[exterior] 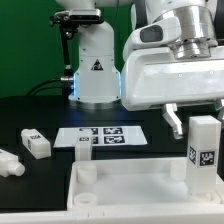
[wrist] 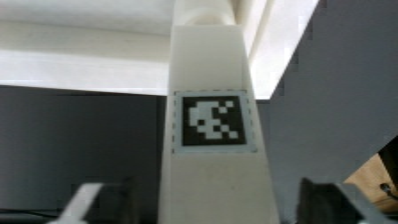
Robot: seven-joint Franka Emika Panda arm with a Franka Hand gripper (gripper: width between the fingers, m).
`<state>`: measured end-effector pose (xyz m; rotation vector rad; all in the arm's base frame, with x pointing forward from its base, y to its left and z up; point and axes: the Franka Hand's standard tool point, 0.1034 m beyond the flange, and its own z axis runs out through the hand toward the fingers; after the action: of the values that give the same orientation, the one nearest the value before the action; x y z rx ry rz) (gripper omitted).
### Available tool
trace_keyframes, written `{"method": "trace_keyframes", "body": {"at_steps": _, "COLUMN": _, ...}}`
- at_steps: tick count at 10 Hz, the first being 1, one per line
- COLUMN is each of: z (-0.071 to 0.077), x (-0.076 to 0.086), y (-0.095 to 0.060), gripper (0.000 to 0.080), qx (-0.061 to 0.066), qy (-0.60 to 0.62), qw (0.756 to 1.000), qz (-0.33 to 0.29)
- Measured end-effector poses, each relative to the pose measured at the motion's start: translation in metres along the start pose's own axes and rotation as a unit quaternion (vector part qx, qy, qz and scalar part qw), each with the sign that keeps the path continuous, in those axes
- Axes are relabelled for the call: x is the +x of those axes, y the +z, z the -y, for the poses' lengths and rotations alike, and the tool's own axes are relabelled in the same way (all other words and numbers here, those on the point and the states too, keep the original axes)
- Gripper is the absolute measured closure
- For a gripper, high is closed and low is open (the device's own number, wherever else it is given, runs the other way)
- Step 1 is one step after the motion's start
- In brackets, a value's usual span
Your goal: Assemble desk
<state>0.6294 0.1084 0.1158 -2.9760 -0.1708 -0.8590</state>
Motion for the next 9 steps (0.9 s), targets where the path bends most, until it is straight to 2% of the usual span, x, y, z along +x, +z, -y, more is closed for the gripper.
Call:
{"method": "trace_keyframes", "body": {"at_steps": 1, "z": 0.000, "x": 0.000, "y": 0.000, "gripper": 0.0233, "qx": 0.000, "qy": 0.000, "qw": 1.000, "qz": 0.000}}
{"method": "trace_keyframes", "body": {"at_steps": 2, "z": 0.000, "x": 0.000, "y": 0.000, "gripper": 0.0173, "qx": 0.000, "qy": 0.000, "qw": 1.000, "qz": 0.000}}
{"method": "trace_keyframes", "body": {"at_steps": 3, "z": 0.001, "x": 0.004, "y": 0.000, "gripper": 0.0173, "qx": 0.004, "qy": 0.002, "qw": 1.000, "qz": 0.018}}
{"method": "trace_keyframes", "body": {"at_steps": 4, "z": 0.000, "x": 0.013, "y": -0.002, "gripper": 0.0153, "qx": 0.005, "qy": 0.003, "qw": 1.000, "qz": 0.019}}
{"method": "trace_keyframes", "body": {"at_steps": 6, "z": 0.001, "x": 0.016, "y": 0.003, "gripper": 0.0151, "qx": 0.016, "qy": 0.008, "qw": 0.996, "qz": 0.082}}
{"method": "trace_keyframes", "body": {"at_steps": 9, "z": 0.010, "x": 0.003, "y": 0.005, "gripper": 0.0151, "qx": 0.034, "qy": 0.014, "qw": 0.982, "qz": 0.187}}
